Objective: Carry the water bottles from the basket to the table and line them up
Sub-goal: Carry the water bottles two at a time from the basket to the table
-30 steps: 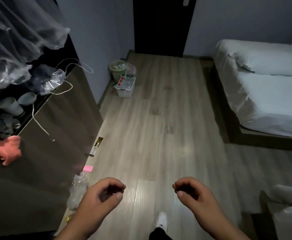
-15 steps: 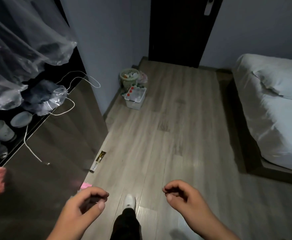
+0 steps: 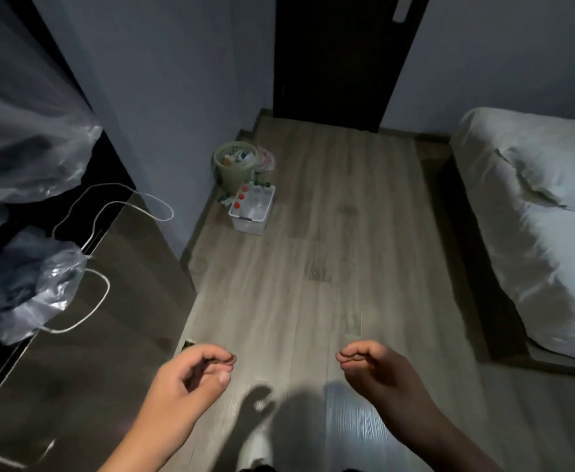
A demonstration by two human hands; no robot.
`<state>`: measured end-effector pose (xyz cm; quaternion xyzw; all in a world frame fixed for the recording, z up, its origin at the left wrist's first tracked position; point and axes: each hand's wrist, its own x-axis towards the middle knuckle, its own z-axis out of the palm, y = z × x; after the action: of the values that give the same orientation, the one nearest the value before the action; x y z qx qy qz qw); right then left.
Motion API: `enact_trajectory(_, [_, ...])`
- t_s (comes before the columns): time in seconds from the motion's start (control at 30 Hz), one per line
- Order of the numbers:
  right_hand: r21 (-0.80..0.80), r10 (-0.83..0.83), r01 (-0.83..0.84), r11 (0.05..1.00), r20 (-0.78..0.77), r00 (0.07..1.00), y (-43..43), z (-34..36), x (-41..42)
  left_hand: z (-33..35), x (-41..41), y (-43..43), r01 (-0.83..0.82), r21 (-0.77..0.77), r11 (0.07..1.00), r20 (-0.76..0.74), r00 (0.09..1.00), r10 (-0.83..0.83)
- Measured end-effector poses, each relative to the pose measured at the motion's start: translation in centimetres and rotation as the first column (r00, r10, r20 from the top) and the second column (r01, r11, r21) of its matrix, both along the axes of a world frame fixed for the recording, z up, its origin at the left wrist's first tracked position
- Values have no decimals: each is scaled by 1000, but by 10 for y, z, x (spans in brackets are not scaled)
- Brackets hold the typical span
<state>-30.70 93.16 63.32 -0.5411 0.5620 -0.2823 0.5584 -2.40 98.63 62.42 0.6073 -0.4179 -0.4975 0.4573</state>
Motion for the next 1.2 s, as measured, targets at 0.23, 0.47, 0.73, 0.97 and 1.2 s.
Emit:
enact_trajectory(0.23, [-17,-115,116,993,39,993,-82,5,-32,4,-29,-118,137,-11,991,-33,990,-137])
enact_trajectory(0.47, [-61,-136,140,988,75,988,-211,-6,-67,7,-61,-242,153,-47,987,29,988,-151])
enact_trajectory(0.73, [-110,24,-12,994,109,994,-361,3,-66,19,-51,-339,-39,-112,993,66,997,46])
enact_trajectory(0.97, [-131,222,-201,971,174,959,-463,5,-8,11,-12,-389,-227,-144,963,43,971,235])
enact_trajectory(1.2, [-115,280,-270,956,79,957,-585,-2,43,-9,31,-506,-291,-166,942,-13,956,293])
